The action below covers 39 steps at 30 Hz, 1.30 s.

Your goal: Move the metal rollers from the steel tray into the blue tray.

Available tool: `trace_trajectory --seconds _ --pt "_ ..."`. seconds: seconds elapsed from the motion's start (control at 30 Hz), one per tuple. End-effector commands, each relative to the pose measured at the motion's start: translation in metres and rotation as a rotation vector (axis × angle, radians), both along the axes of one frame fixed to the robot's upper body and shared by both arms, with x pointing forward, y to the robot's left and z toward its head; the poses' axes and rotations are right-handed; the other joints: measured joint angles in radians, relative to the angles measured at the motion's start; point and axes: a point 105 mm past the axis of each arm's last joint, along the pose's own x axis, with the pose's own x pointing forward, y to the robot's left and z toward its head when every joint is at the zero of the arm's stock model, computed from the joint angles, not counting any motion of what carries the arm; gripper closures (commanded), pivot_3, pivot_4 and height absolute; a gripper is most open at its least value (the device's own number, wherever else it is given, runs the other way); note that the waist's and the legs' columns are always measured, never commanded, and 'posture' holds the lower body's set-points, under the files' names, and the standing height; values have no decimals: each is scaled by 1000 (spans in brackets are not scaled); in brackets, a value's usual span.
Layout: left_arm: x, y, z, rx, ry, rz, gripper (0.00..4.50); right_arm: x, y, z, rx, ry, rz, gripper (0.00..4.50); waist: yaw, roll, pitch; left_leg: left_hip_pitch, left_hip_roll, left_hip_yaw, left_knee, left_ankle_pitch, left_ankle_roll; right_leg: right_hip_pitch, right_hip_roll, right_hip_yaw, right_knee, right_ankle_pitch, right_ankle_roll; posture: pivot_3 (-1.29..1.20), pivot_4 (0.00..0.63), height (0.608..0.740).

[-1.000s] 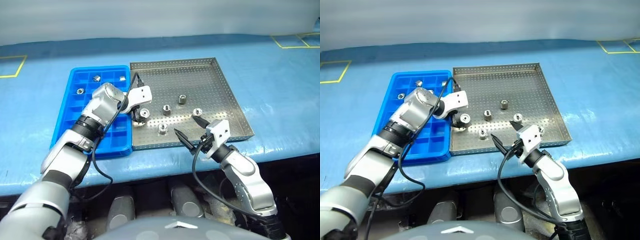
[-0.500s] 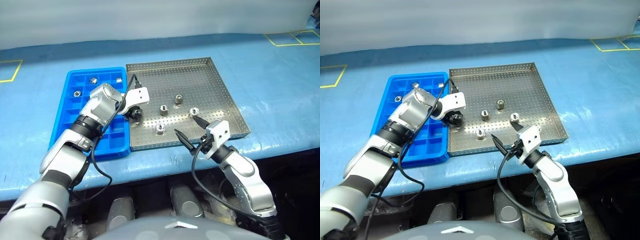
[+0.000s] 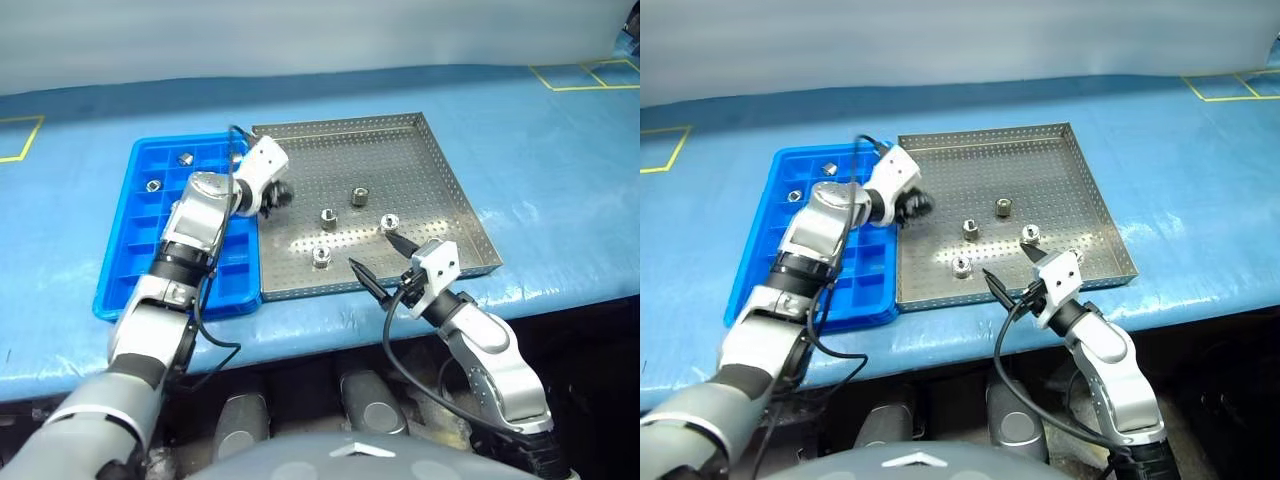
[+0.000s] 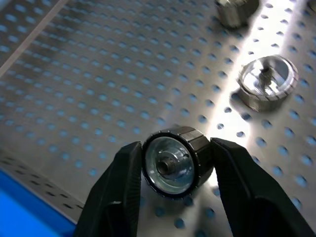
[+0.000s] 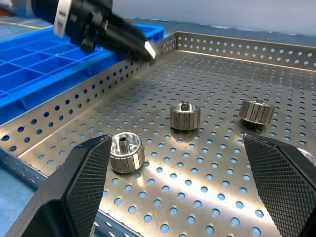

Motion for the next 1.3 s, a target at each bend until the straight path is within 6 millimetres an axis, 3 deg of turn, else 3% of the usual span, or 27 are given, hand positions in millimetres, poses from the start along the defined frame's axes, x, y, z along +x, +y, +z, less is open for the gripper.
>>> trace_trajectory --seconds 0.03,0.1,0.23,0.4,0.5,0.77,1.0,1.3 --pt "-7 15 51 -213 -221 176 2604 3 4 10 11 -45 22 0 8 0 0 -1 0 -1 0 0 0 -1 0 0 0 0 0 -128 150 740" --pt "-15 24 59 -326 -269 275 2604 4 6 11 22 -48 36 0 22 0 0 -1 -1 -1 -1 -1 1 0 -1 0 -1 0 0 -114 150 740" --pt "-34 63 64 -360 -410 560 2604 9 11 12 21 -43 69 0 51 0 0 0 -1 -1 0 -1 1 1 -1 0 -1 0 0 -71 150 740" --pt "-55 111 44 -273 -459 853 2604 13 16 11 19 -38 112 0 88 -1 0 2 -1 -1 3 -1 0 4 0 -1 -1 1 1 -14 150 740" --pt "-63 126 28 -213 -439 921 2604 15 19 12 17 -41 133 0 107 -2 1 2 -2 -1 4 -1 0 5 0 -1 -1 -1 -2 2 150 740" --pt "-66 133 3 -199 -347 901 2604 16 23 12 16 -41 158 0 144 -4 1 1 -2 -1 5 -1 0 5 -1 -2 -2 -1 -3 18 150 740" --pt "-62 128 -12 -185 -259 835 2604 14 21 10 11 -39 150 0 143 -4 1 1 -2 -1 5 -1 0 5 -1 -2 -2 -1 -3 18 150 740" --pt "-65 135 -43 -126 -139 883 2604 14 18 10 3 -42 136 0 139 -4 1 1 -2 -1 5 -1 0 5 -1 -2 -2 -1 -3 -12 150 740"
